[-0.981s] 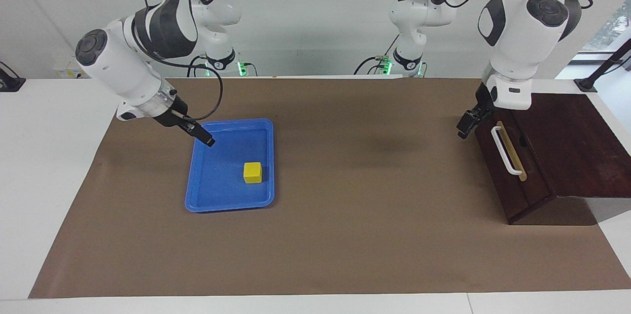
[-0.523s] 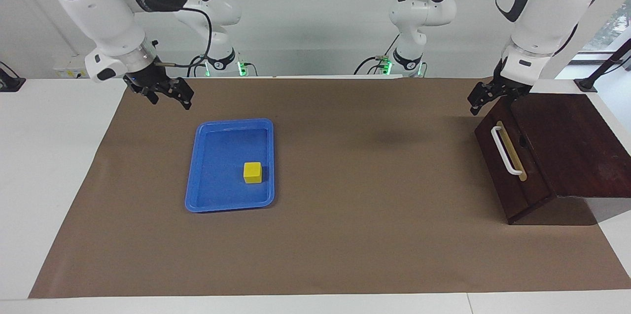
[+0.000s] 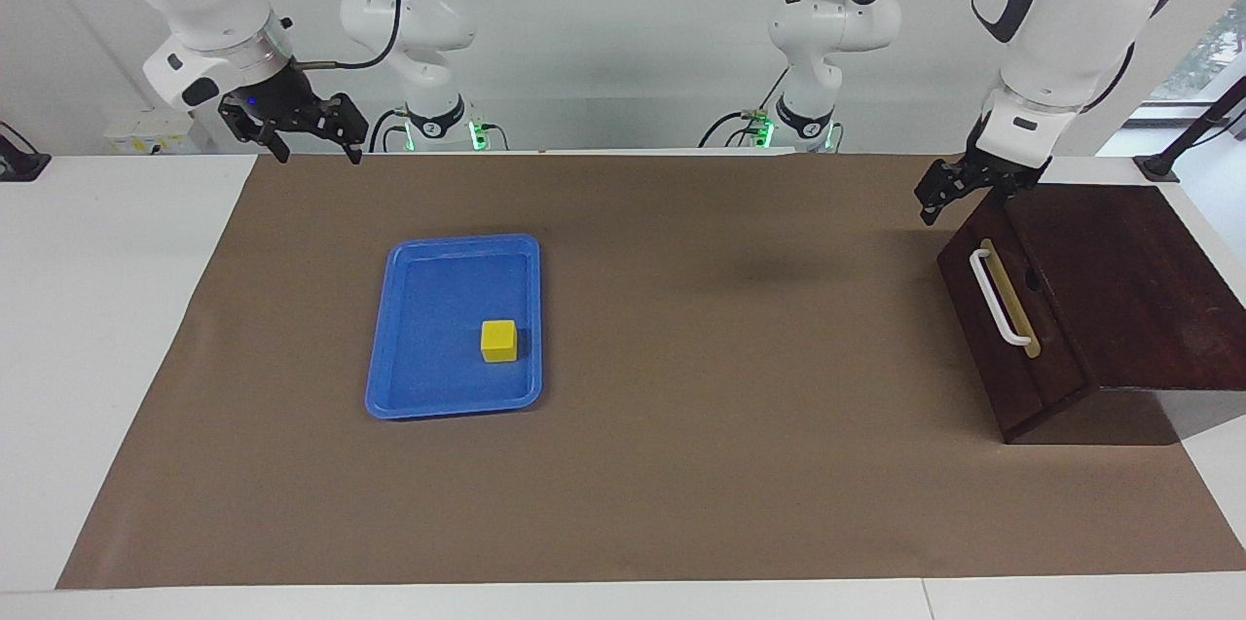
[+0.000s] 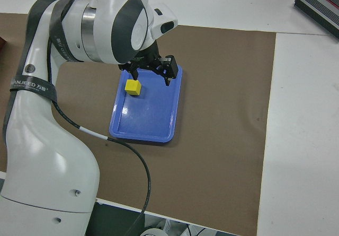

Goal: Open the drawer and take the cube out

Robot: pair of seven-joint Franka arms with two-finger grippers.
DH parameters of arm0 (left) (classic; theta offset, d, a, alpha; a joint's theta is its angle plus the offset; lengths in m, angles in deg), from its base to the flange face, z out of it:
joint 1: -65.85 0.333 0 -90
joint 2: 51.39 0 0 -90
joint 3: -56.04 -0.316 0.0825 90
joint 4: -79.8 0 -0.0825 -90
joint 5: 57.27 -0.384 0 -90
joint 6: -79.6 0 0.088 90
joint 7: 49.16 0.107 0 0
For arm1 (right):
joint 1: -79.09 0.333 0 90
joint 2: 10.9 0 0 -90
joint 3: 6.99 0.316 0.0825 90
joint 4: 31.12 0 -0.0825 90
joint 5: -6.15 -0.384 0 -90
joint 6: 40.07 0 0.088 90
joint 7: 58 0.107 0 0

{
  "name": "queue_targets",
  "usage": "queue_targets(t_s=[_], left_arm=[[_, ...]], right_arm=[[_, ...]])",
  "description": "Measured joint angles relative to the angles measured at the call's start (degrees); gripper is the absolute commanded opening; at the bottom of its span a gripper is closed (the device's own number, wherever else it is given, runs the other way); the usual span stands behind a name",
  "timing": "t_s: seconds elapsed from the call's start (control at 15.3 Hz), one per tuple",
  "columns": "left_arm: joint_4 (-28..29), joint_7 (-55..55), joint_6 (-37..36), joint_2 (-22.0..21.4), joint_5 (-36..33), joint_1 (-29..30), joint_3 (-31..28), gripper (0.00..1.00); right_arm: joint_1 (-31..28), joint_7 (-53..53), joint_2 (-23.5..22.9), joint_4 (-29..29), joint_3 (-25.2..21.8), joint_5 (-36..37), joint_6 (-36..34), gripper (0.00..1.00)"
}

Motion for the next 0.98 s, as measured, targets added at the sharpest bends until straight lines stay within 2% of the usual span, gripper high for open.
queue_targets(t_s=[0.33,0.46,0.65,0.98], left_arm=[[-3.59,5.39,-5.11,0.0,0.01,0.01,0.08,1.0],[-3.68,5.73,-5.44,0.07,0.03,0.47,1.02,1.0],[-3.68,5.74,-6.27,0.22,0.03,3.37,5.61,1.0],[-3.73,5.86,-6.83,0.21,0.08,3.41,6.16,1.0]], right_arm=[[-0.09,-2.1,-0.6,-0.01,0.19,3.35,0.0,1.0],[-0.09,-2.13,-0.72,-0.01,0.2,3.35,0.0,1.0],[-0.44,-2.13,-1.24,0.05,0.21,3.23,0.08,1.0],[-1.21,-2.13,-1.65,1.3,0.26,2.35,0.14,1.0]])
